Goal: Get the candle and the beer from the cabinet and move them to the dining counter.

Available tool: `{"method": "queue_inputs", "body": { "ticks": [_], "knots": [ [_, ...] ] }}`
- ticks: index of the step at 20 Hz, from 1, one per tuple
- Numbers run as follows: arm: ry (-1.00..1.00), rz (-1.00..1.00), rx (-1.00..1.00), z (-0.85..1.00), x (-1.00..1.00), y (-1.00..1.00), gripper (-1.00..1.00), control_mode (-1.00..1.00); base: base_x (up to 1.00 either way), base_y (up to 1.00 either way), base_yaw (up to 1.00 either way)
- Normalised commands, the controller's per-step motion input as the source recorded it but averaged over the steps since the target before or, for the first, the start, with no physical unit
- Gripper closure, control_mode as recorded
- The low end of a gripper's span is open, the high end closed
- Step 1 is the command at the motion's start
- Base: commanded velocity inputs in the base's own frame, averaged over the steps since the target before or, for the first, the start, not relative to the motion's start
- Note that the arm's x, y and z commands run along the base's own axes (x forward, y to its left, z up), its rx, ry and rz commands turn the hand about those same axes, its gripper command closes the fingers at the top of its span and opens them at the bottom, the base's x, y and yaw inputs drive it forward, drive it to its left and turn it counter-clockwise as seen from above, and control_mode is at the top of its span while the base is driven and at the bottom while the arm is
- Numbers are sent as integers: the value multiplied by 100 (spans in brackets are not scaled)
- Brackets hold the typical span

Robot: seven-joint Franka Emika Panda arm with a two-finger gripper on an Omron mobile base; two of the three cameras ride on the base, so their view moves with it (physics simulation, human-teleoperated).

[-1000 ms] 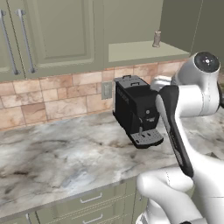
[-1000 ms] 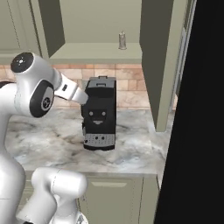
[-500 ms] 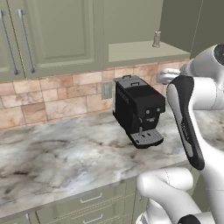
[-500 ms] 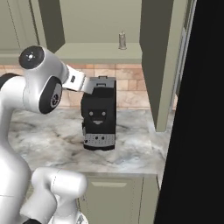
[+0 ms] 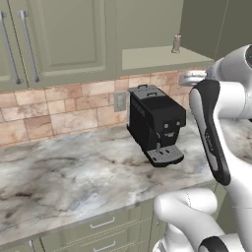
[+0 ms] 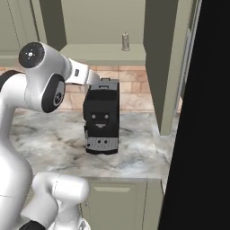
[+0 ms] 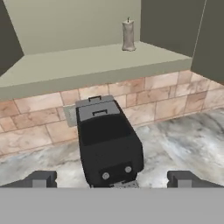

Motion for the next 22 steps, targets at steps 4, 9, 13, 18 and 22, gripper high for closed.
{"method": "queue_inputs", "body": {
  "ticks": [4, 9, 13, 18, 22],
  "knots": [
    [-6, -1, -4, 36, 20, -13, -100, -100, 0, 0, 0],
    [-15, -2, -6, 35, 14, -17, -100, -100, 0, 0, 0],
    [-6, -10, -6, 28, 29, -12, -100, -100, 0, 0, 0],
    [0, -7, 0, 19, 44, -3, -100, -100, 0, 0, 0],
    [0, -4, 0, 17, 42, -6, -100, -100, 0, 0, 0]
  ]
}}
